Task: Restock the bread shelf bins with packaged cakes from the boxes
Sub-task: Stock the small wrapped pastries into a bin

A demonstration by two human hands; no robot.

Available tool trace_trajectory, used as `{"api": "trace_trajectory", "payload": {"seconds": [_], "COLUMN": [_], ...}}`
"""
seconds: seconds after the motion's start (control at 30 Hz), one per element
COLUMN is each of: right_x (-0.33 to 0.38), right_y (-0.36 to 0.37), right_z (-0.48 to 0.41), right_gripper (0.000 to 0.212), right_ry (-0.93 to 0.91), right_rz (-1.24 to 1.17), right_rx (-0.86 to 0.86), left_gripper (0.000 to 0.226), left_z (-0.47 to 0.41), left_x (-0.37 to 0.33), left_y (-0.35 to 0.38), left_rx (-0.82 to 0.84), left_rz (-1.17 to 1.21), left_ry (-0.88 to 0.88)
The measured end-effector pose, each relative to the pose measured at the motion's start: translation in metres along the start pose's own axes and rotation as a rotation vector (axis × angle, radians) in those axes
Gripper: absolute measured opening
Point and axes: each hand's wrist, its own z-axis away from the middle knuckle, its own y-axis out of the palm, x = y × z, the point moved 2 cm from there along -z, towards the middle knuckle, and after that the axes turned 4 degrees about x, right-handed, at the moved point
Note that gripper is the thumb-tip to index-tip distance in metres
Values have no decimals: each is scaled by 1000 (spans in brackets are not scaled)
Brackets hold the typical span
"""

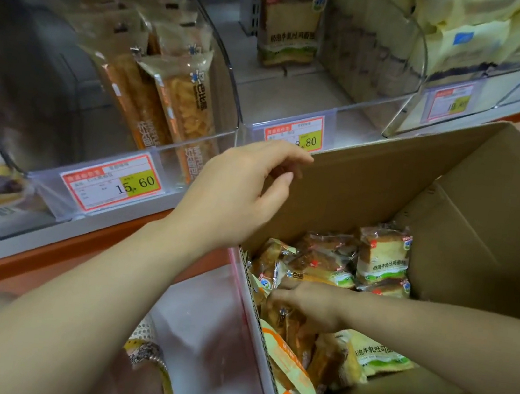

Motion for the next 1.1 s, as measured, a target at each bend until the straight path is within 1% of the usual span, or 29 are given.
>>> {"api": "trace_trajectory", "payload": {"seconds": [0.07, 0.1, 0.2, 0.23, 0.4, 0.5, 0.57, 0.67, 0.73, 0.8, 0.83, 0.93, 1.0, 1.1], "right_x": [2, 2, 2, 3, 20, 34, 45, 67, 83, 101, 110, 133, 147, 162], "right_y": [-4, -9, -34, -44, -79, -89, -98, -112, -122, -130, -134, -142, -147, -151], "right_z": [6, 12, 31, 37, 80, 106, 124, 152, 168, 184, 192, 213, 224, 237], "right_gripper": [62, 61, 76, 76, 66, 62, 65, 68, 68, 67, 67, 71, 76, 79], "right_ry": [8, 2, 16, 24, 27, 15, -5, -30, -34, -53, -69, -66, -65, -67], "right_rz": [13, 13, 97, 120, 226, 272, 266, 275, 316, 339, 347, 394, 429, 438], "right_rx": [-10, -11, -92, -131, -272, -353, -410, -488, -526, -570, -594, -629, -652, -686], "left_gripper": [31, 31, 30, 29, 27, 30, 40, 70, 88, 94, 90, 66, 53, 41], "left_z": [0, -1, -1, -1, 1, 9, 15, 21, 23, 24, 24, 24, 24, 26], "left_x": [-1, -1, -2, -2, -8, -13, -16, -25, -32, -40, -44, -58, -66, -75], "left_y": [0, 0, -1, -1, -2, -3, -4, -9, -15, -24, -28, -44, -54, -69], "left_rx": [5, 7, 18, 25, 98, 189, 267, 348, 400, 426, 430, 432, 406, 336], "left_rz": [1, 1, -20, -28, -92, -115, -135, -115, -60, 11, 57, 275, 414, 498], "left_ry": [-5, -6, 2, 7, 25, 40, 45, 32, -12, -43, -47, -53, -53, -32]}}
